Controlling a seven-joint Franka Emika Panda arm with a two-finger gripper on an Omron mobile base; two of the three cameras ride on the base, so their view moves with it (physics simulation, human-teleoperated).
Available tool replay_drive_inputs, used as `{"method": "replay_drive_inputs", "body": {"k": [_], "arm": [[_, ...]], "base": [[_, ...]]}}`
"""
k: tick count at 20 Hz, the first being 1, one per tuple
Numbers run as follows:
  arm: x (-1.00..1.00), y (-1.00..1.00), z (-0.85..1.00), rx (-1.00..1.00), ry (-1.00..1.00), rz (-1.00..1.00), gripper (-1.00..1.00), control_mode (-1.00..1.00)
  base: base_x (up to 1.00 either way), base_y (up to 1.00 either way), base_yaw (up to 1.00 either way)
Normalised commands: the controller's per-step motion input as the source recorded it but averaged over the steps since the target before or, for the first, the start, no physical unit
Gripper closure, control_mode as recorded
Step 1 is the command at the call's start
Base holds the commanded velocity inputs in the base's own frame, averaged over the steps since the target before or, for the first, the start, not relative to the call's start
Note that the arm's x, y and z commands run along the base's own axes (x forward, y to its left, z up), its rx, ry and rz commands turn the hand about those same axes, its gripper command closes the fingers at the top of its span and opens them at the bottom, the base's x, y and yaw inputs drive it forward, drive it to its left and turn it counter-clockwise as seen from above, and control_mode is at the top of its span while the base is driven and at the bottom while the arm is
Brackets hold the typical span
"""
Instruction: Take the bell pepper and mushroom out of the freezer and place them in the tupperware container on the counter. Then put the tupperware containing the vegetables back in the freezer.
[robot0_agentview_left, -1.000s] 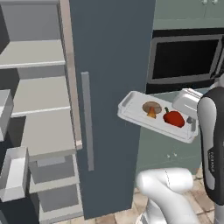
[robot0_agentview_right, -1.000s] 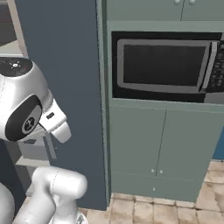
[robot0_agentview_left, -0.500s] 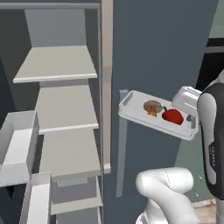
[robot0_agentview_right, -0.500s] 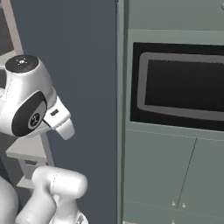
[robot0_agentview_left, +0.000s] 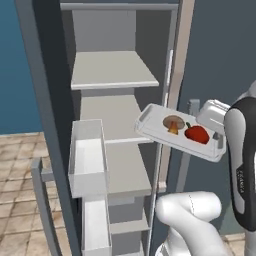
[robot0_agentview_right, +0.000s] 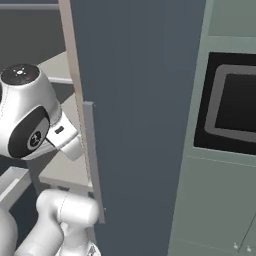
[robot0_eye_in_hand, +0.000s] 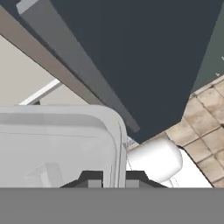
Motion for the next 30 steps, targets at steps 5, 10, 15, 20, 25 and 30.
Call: {"method": "replay_drive_inputs", "body": {"k": [5, 10, 15, 20, 25, 30], "arm": [[0.0, 0.0, 0.0, 0.0, 0.0, 0.0, 1.0, 1.0], [0.0, 0.15, 0.0, -0.01, -0.01, 0.03, 1.0, -1.0], [-0.19, 0.29, 0.31, 0.0, -0.13, 0.03, 1.0, -1.0], [0.03, 0.16, 0.49, 0.0, -0.05, -0.01, 1.0, -1.0], [0.45, 0.2, 0.23, 0.0, 0.02, -0.11, 1.0, -1.0], [0.37, 0.46, 0.01, 0.0, 0.0, -0.25, 1.0, -1.0]], "base": [[0.52, 0.32, 0.07], [0.14, 0.24, 0.05], [0.0, 0.0, 0.0], [0.0, 0.0, 0.0], [0.0, 0.0, 0.0], [0.0, 0.0, 0.0]]}}
